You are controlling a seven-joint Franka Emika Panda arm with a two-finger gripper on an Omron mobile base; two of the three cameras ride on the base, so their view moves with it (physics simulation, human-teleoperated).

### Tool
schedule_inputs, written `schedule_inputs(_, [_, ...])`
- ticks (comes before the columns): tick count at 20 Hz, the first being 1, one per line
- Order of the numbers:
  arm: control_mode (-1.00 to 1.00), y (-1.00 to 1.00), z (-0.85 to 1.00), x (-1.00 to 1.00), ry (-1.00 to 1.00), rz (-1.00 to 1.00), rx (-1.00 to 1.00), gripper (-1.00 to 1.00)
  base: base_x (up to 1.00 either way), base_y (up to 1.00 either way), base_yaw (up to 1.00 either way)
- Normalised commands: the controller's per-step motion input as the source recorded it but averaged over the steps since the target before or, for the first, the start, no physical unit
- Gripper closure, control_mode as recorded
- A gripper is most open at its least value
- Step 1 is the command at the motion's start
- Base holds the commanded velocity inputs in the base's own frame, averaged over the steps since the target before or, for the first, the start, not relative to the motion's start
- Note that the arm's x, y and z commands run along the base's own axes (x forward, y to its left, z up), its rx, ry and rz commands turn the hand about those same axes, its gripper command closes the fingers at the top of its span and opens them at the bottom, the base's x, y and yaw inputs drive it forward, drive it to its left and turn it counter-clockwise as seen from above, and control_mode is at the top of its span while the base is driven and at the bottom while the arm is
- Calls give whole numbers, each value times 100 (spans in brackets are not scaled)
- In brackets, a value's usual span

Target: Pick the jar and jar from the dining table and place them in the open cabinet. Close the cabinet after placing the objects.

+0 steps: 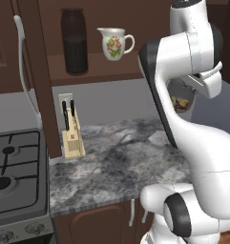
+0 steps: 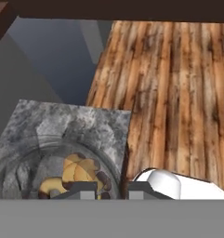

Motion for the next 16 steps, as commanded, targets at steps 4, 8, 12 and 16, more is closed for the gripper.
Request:
schedule_inputs(4, [-100, -12, 30, 0, 0, -11, 0, 100, 0, 0, 0])
schedule_inputs(8, [-100, -12, 27, 0, -2, -2, 0, 100, 0, 0, 0])
schedule_inputs(12, [-100, -12, 27, 0, -9, 0, 0, 100, 0, 0, 0])
schedule_inputs(16, [-100, -13, 27, 0, -10, 0, 1, 100, 0, 0, 0])
